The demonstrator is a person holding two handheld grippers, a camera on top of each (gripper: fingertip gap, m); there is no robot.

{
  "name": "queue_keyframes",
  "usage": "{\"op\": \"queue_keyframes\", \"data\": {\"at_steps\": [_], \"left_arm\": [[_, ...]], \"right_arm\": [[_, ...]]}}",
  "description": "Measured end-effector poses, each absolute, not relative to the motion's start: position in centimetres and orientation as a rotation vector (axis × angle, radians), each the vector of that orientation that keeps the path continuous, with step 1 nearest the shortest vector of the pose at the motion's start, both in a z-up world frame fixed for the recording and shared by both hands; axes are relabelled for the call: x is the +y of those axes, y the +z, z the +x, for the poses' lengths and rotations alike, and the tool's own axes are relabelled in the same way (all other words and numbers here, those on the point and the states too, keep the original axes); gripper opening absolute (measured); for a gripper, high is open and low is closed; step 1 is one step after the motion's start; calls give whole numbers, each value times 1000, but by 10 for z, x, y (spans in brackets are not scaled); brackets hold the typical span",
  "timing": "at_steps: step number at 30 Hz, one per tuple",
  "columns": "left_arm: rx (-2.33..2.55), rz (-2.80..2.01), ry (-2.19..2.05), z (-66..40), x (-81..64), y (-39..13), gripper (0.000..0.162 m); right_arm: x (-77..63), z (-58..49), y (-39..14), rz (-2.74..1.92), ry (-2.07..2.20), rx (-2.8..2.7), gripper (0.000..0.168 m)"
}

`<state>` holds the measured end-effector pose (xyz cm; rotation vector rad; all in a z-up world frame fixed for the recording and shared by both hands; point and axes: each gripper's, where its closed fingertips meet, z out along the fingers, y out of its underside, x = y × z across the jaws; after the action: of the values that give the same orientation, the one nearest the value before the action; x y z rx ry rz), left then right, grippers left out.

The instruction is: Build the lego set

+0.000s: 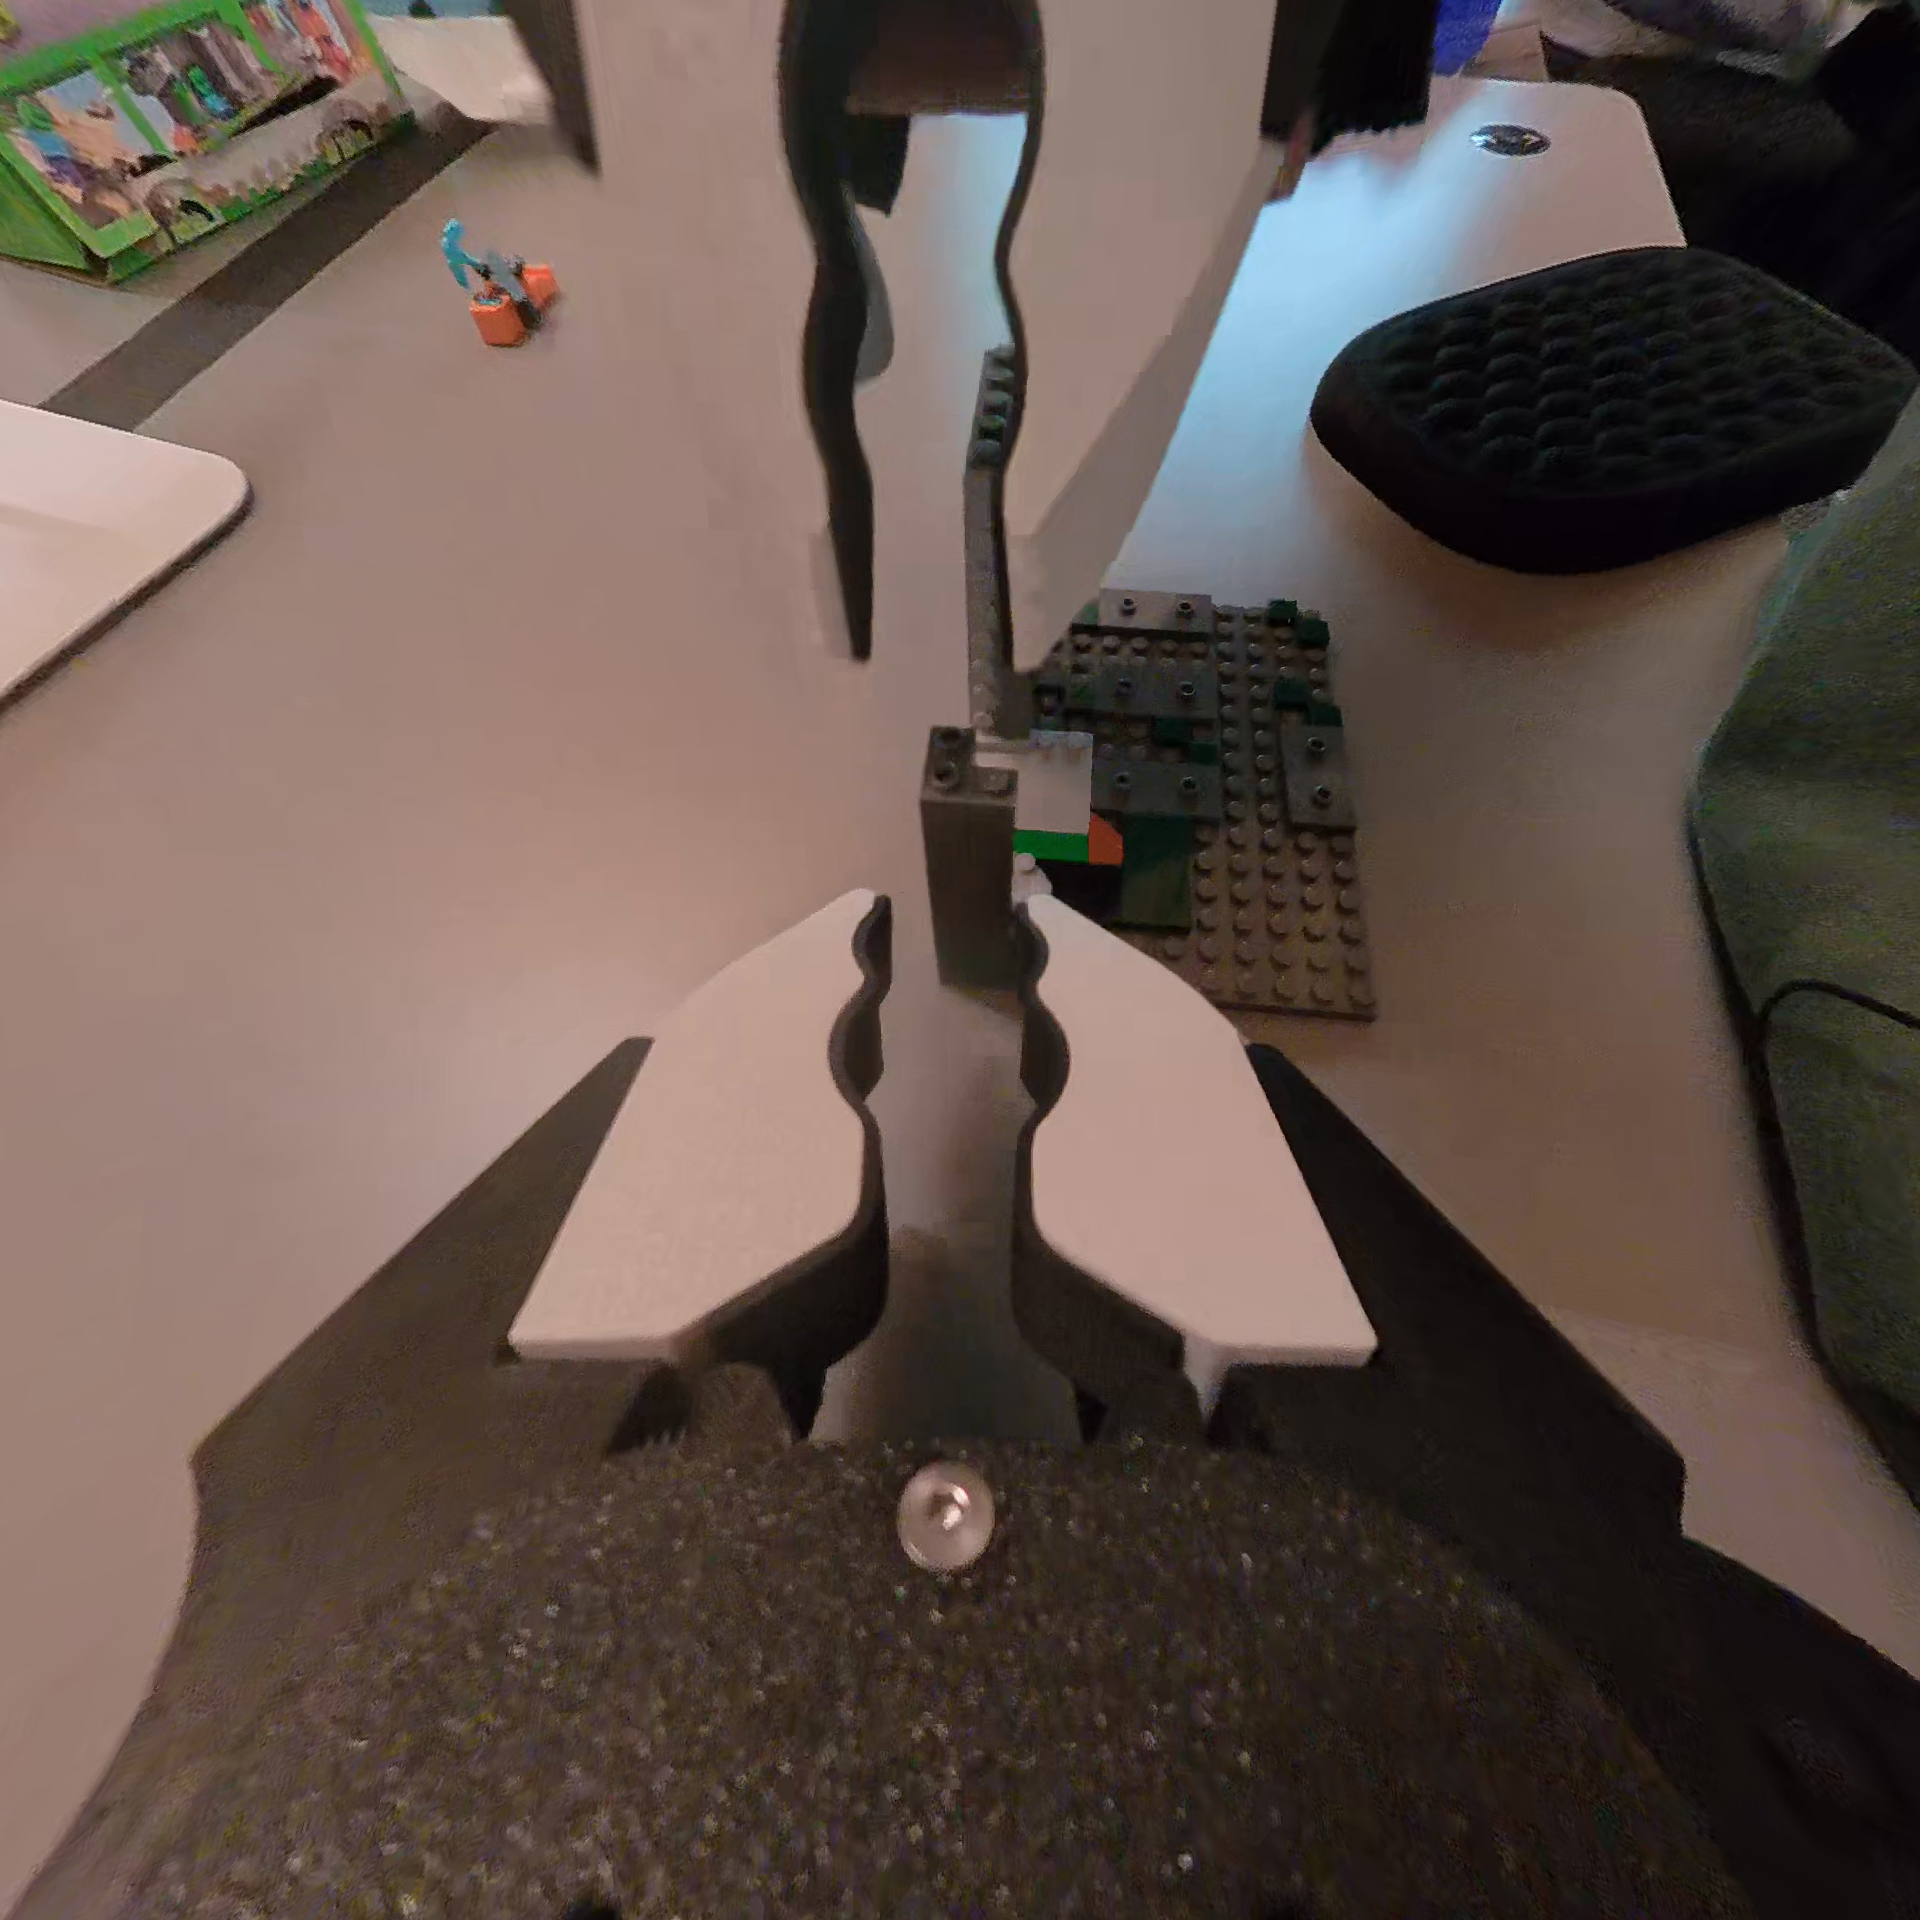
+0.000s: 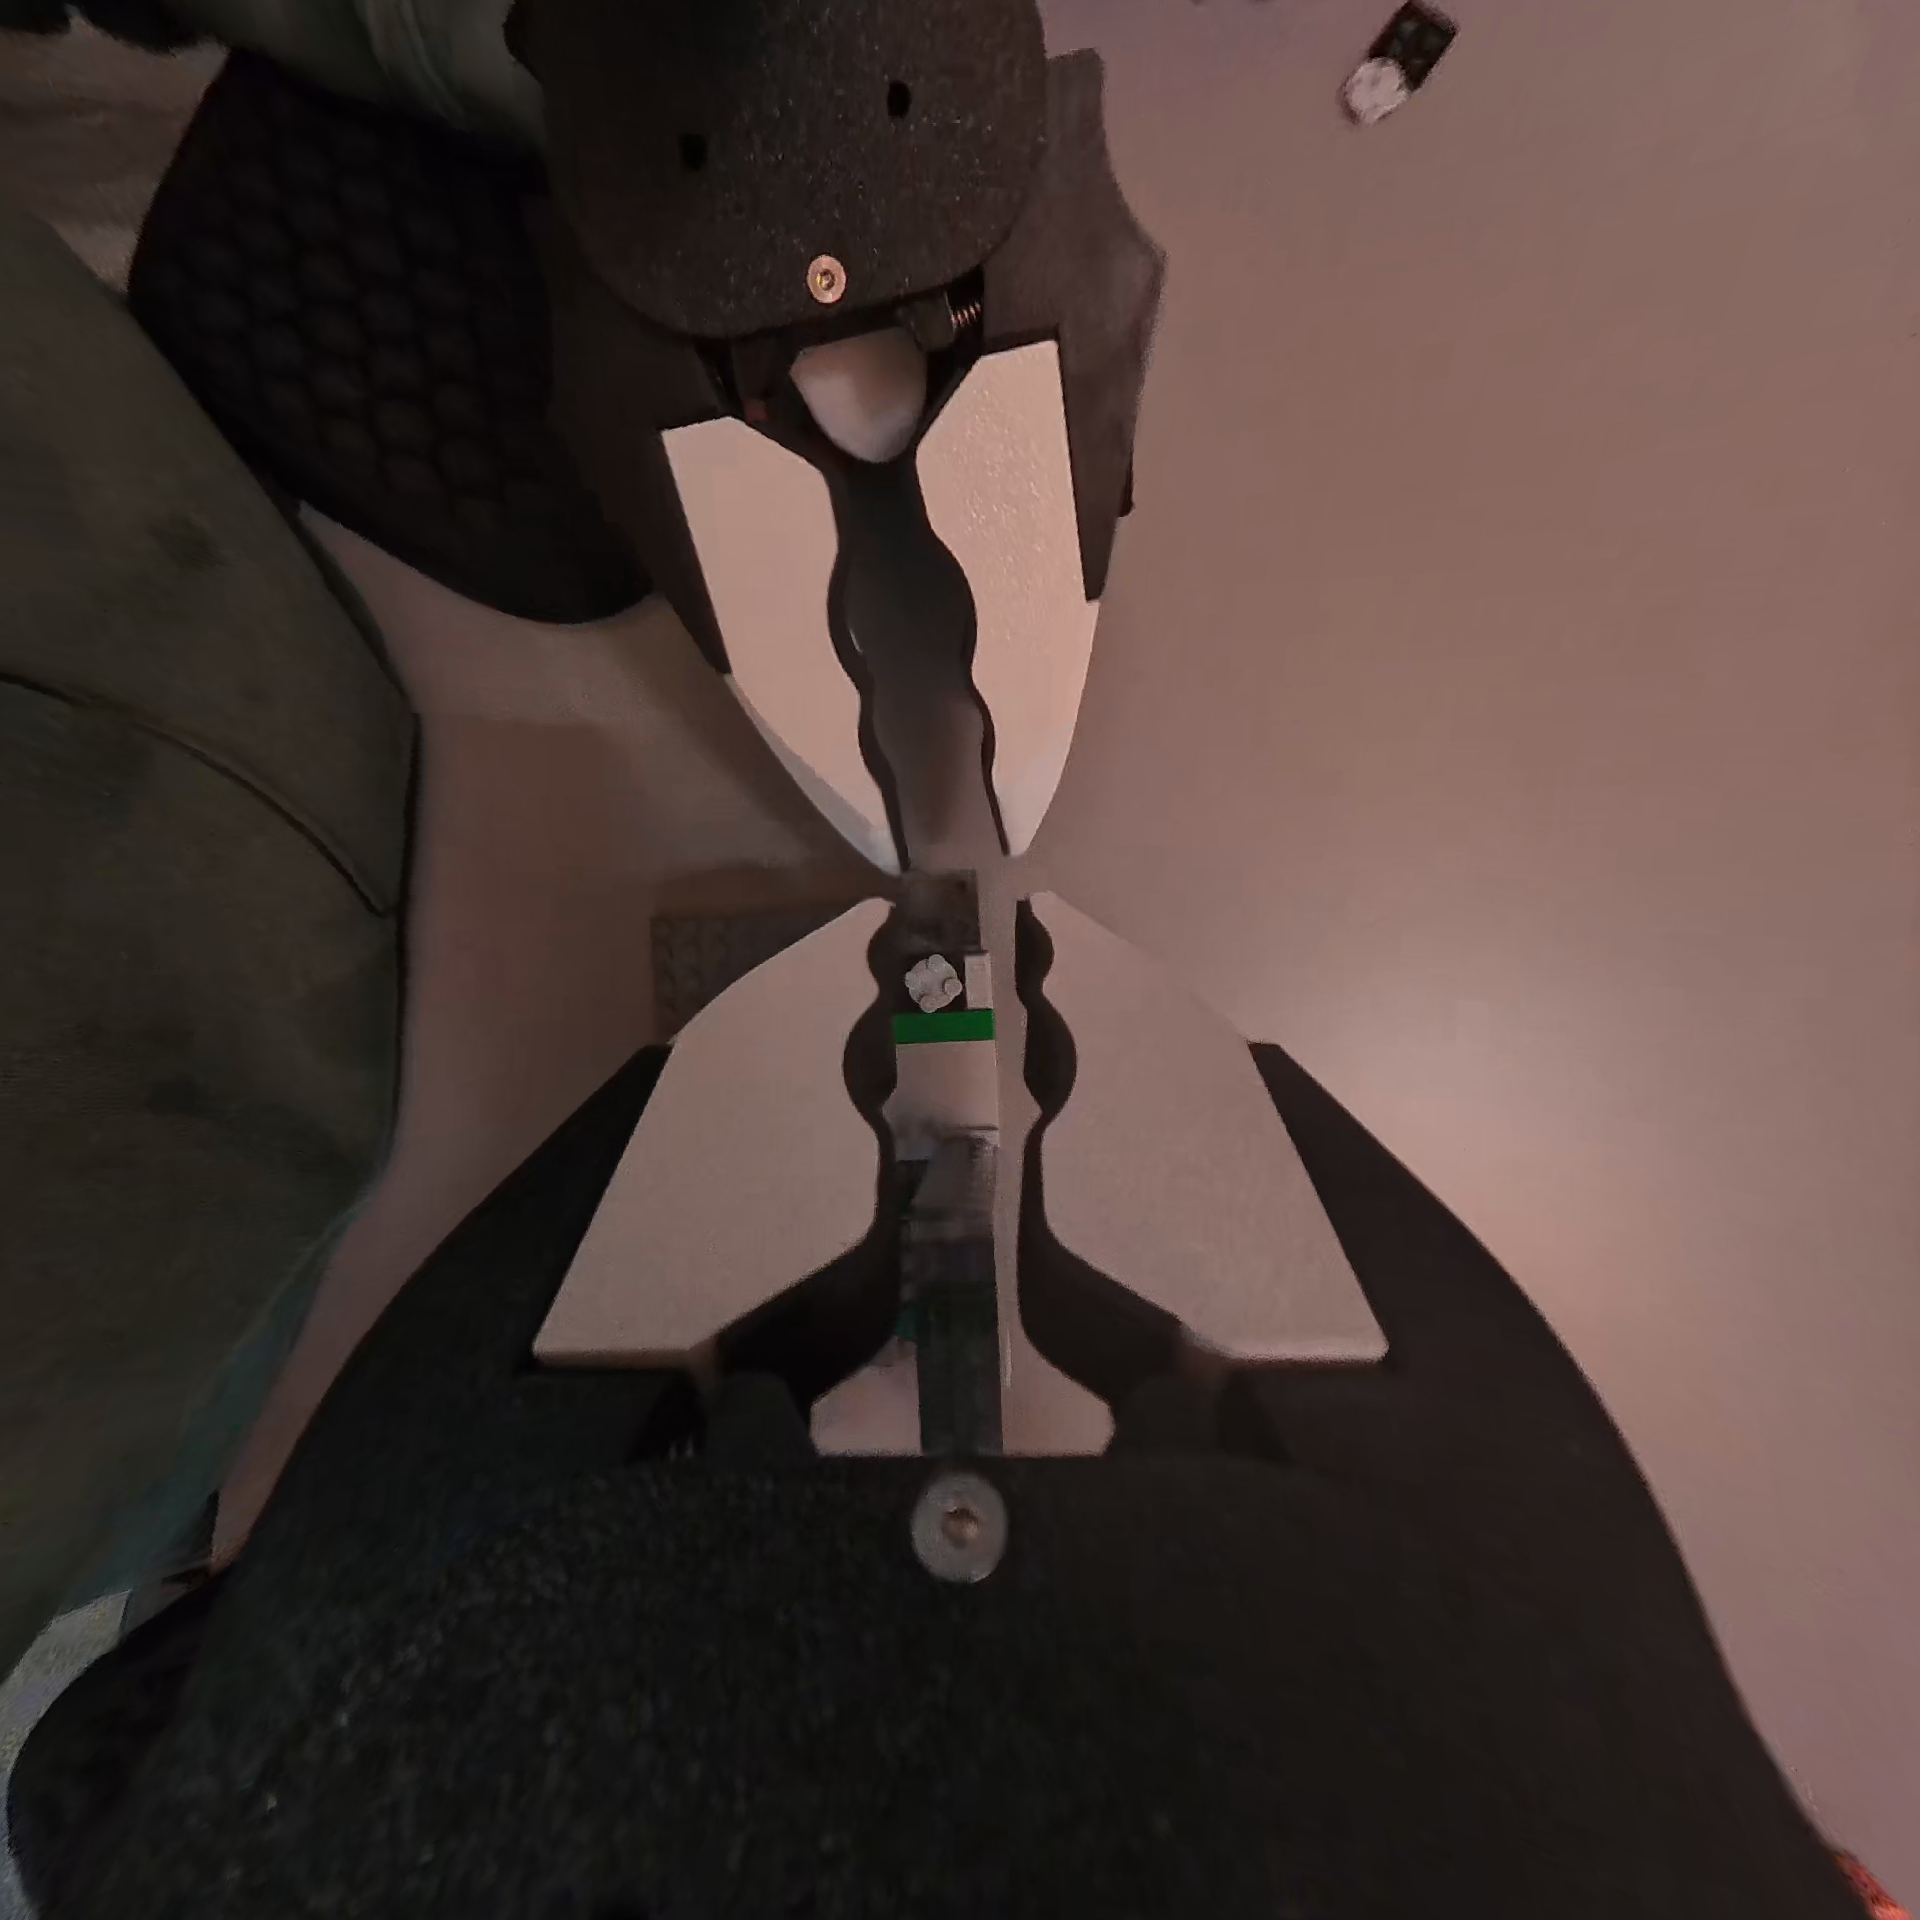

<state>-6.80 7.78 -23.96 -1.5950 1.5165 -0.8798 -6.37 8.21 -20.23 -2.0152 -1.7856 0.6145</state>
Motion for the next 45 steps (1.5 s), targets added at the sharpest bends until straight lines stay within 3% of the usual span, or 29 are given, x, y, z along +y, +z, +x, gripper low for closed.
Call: {"op": "queue_keyframes", "data": {"at_steps": [11,18,28,35,45], "left_arm": [[1334,-1669,-857,-83,112,-224,15],[1118,-1838,-804,-96,162,-215,0],[927,-2007,-519,-114,303,-214,0],[815,-2062,-484,-111,399,-230,22],[873,-2161,-272,-97,443,-273,26]], "right_arm": [[96,-12,-173,-1875,672,-1357,0],[105,27,-161,-1765,681,-1105,0],[117,76,-166,-1727,764,-888,0],[118,82,-170,-1736,732,-891,2],[119,80,-179,-1758,753,-902,1]]}}
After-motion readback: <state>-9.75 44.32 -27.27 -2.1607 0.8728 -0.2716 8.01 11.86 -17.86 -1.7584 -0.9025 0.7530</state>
